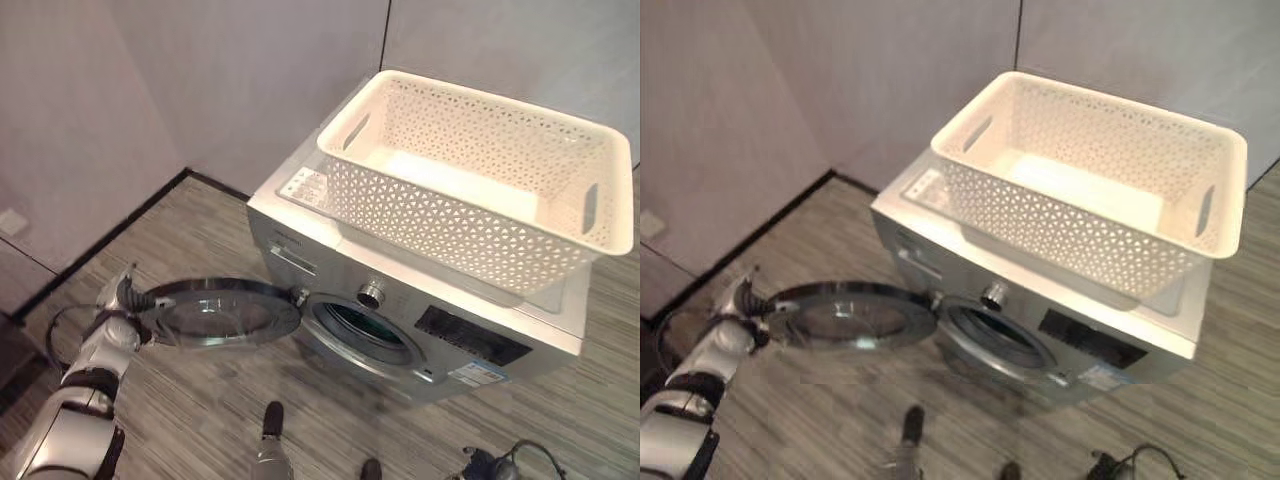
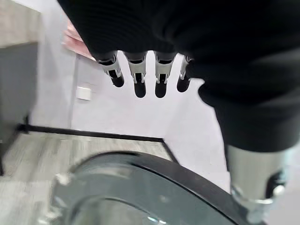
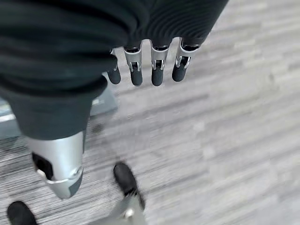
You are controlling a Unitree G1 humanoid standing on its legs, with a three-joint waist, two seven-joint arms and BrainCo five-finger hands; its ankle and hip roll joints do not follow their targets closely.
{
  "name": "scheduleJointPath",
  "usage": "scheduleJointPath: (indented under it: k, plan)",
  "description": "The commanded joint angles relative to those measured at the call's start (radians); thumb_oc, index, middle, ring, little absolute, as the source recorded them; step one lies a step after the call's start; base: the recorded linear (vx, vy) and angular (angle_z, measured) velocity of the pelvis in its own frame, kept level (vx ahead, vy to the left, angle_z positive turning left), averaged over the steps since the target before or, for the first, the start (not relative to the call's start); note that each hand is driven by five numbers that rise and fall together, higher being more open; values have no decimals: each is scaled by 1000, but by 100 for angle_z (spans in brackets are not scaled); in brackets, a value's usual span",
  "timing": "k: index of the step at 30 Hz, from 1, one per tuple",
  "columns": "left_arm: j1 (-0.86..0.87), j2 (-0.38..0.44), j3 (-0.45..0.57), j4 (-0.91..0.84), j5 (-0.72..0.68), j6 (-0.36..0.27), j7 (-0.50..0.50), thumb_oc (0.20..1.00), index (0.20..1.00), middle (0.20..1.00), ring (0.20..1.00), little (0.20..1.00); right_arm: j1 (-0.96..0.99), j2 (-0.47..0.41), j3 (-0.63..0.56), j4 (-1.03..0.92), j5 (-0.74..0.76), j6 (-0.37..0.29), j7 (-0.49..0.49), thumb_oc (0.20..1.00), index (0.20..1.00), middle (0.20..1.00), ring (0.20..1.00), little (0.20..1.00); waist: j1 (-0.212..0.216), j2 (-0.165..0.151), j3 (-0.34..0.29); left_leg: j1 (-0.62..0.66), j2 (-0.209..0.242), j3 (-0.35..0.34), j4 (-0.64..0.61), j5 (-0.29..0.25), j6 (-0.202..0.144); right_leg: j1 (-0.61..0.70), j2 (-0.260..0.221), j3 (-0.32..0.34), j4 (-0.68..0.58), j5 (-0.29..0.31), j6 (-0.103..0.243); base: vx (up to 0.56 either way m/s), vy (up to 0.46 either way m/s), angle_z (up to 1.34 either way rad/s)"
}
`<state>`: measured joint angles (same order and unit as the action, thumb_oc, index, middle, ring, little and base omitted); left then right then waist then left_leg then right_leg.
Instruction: Grab the laundry basket,head to the washer,open it,put in the laundry and shut it.
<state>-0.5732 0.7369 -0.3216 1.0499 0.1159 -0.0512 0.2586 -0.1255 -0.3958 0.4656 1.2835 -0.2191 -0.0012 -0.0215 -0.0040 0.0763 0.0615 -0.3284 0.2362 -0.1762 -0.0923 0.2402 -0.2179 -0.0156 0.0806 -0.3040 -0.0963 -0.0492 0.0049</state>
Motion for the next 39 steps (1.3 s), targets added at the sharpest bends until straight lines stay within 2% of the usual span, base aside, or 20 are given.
scheduleJointPath:
  k: [1,9,11,12,18,21,23,25,26,27,28,32,34,35,36,39]
  plan:
    - [-165,102,-1,106,-47,-7,13,1000,1000,1000,1000,1000,-25,45,44,-65,24,-14,-12,1000,1000,1000,1000,1000,-28,-127,53,96,-56,42,5,-120,96,-139,-110,158,14,82,108,-27,14,-43]
    - [-322,146,-106,179,-43,-11,16,1000,1000,1000,1000,1000,-48,93,99,-114,69,-28,-10,1000,1000,1000,1000,1000,-44,-216,108,52,-81,84,32,-140,120,-193,-144,205,11,130,138,-11,80,-16]
    - [-334,152,-122,181,-36,-12,13,1000,1000,1000,1000,1000,-50,97,106,-125,70,-30,-11,1000,1000,1000,1000,1000,-46,-224,111,47,-85,88,37,-145,124,-197,-149,207,11,135,141,7,88,-14]
    - [-361,159,-165,190,-11,-16,5,1000,1000,1000,1000,1000,-59,100,125,-159,74,-38,-4,1000,1000,1000,1000,1000,-51,-242,119,30,-98,92,55,-156,131,-207,-163,211,10,142,148,2,105,-14]
    - [-399,169,-239,195,29,-16,-27,1000,1000,1000,1000,1000,-103,92,150,-261,77,-42,3,1000,1000,1000,1000,1000,-64,-270,146,-16,-140,109,111,-197,157,-234,-195,227,14,167,170,0,124,2]
    - [-356,160,-234,167,43,-22,-39,1000,1000,1000,1000,1000,-119,88,157,-282,63,-37,14,1000,1000,1000,1000,1000,-61,-268,157,-1,-161,130,134,-233,179,-233,-216,247,27,177,183,29,175,-6]
    - [-329,151,-228,150,48,-23,-42,1000,1000,1000,1000,1000,-126,85,156,-284,58,-35,16,1000,1000,1000,1000,1000,-60,-265,157,2,-170,136,135,-238,186,-239,-225,255,36,180,186,11,113,-15]
    - [-235,104,-205,89,61,-32,-45,1000,1000,1000,1000,1000,-135,81,130,-282,53,-29,15,1000,1000,1000,1000,1000,-52,-242,168,20,-196,158,150,-258,201,-238,-250,265,60,181,190,16,173,-15]
    - [-231,104,-202,87,62,-31,-45,1000,1000,1000,1000,1000,-134,79,131,-283,53,-29,15,1000,1000,1000,1000,1000,-52,-241,168,21,-196,160,151,-259,202,-238,-250,267,61,181,191,-28,227,-21]
    - [-117,45,-178,-27,76,-41,-48,1000,1000,1000,1000,1000,-128,75,106,-279,44,-25,12,1000,1000,1000,1000,1000,-34,-198,188,32,-195,175,167,-265,220,-242,-248,272,172,129,184,-42,120,-20]
    - [-116,45,-177,-27,76,-40,-48,1000,1000,1000,1000,1000,-129,75,106,-279,44,-25,12,1000,1000,1000,1000,1000,-35,-198,185,28,-196,175,166,-261,220,-246,-249,272,172,131,184,-67,159,-18]
    - [61,-42,-135,-184,57,-54,-67,1000,1000,1000,1000,1000,-97,92,59,-188,34,-20,14,1000,1000,1000,1000,1000,3,-141,176,43,-191,196,159,-234,240,-179,-209,239,337,10,150,-89,63,-19]
    - [98,-59,-122,-210,47,-59,-75,1000,1000,1000,1000,1000,-87,95,52,-169,28,-19,14,1000,1000,1000,1000,1000,12,-135,163,39,-193,201,156,-224,244,-164,-200,237,370,-1,145,-72,-21,-19]
    - [194,-97,-87,-285,28,-73,-86,1000,1000,1000,1000,1000,-61,106,30,-122,4,-10,22,1000,1000,1000,1000,1000,52,-140,129,34,-204,210,155,-215,245,-84,-200,220,370,-42,140,-193,-118,-22]
    - [243,-131,-71,-346,14,-80,-96,1000,1000,1000,1000,1000,-60,111,19,-88,-9,-2,21,1000,1000,1000,1000,1000,98,-151,107,-1,-205,235,174,-199,235,-5,-220,173,287,-62,132,-199,-117,-25]
    - [278,-176,-60,-406,-12,-93,-103,1000,1000,1000,1000,1000,-60,110,14,-64,-9,-2,11,1000,1000,1000,1000,1000,121,-150,93,-32,-186,252,196,-177,220,26,-213,166,212,-81,120,-271,-173,-43]
